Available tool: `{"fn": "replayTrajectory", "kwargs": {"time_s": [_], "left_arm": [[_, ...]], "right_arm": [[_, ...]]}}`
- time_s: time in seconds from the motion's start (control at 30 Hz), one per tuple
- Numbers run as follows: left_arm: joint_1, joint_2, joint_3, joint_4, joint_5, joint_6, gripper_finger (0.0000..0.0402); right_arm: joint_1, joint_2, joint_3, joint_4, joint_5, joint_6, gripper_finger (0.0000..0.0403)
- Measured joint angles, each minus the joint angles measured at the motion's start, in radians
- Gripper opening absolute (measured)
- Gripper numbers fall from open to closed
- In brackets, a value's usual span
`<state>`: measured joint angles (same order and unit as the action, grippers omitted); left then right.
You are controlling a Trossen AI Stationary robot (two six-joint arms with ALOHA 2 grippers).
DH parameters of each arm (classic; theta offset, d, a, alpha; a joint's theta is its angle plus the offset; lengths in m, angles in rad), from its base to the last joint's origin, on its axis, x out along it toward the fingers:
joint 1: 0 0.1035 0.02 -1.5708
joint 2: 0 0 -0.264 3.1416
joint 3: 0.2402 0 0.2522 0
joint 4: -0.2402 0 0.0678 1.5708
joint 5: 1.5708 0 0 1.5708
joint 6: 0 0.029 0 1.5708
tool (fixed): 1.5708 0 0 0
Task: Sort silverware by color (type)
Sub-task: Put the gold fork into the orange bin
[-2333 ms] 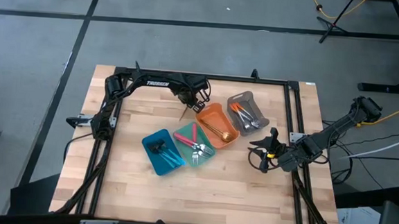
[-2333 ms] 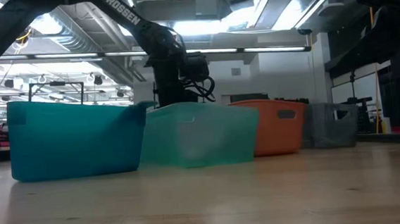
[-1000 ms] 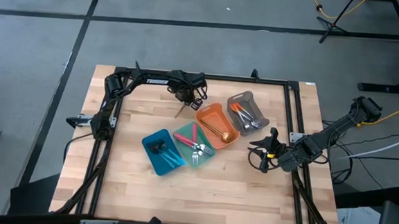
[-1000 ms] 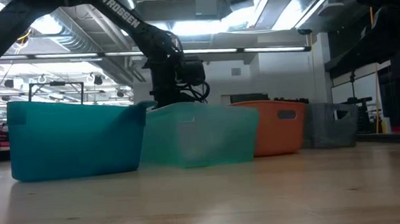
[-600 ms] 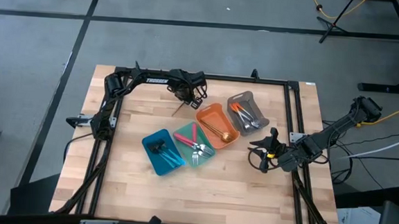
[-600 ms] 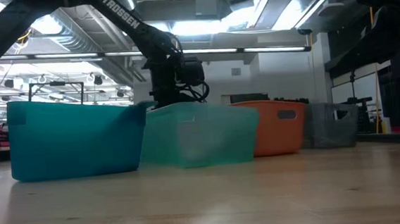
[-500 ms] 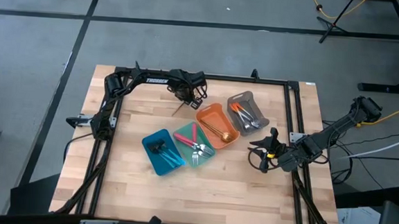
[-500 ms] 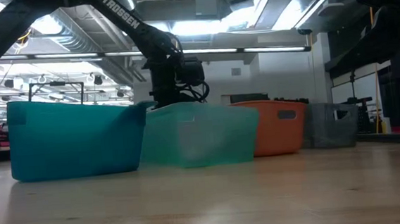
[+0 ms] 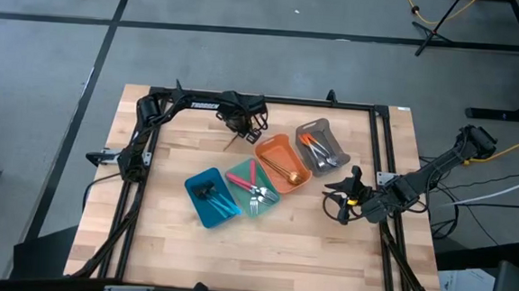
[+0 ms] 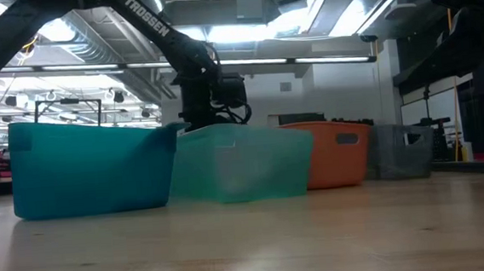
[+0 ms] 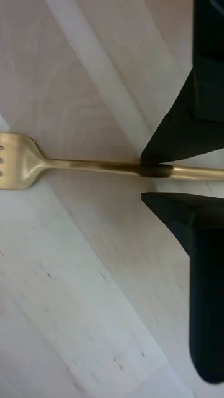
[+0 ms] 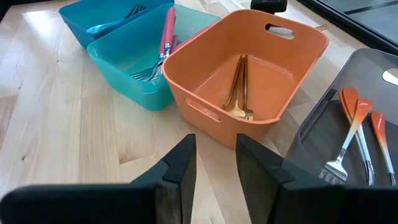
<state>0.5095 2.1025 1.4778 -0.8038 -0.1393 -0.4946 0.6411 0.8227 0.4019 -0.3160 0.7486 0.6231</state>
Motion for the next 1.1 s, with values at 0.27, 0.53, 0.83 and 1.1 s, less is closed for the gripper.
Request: {"fn": "replayTrajectory", "kwargs": {"time_s": [0.27, 0.53, 0.83, 1.1], "left_arm": [[0.0, -0.001, -0.016, 0.015, -0.007, 0.007, 0.0072], [-0.001, -0.001, -0.016, 0.015, -0.004, 0.009, 0.002], [-0.001, -0.001, -0.017, 0.034, -0.035, 0.035, 0.0016], [0.008, 0.006, 0.034, 0.029, -0.081, 0.067, 0.0016]], "right_arm": [[0.0, 0.0, 0.0, 0.003, 0.0, 0.001, 0.0106], [0.0, -0.057, 0.041, 0.002, 0.0, -0.089, 0.0106], [-0.072, -0.274, 0.063, 0.035, -0.122, -0.396, 0.0106], [-0.28, -0.425, 0.063, 0.032, -0.341, -0.554, 0.0106]]}}
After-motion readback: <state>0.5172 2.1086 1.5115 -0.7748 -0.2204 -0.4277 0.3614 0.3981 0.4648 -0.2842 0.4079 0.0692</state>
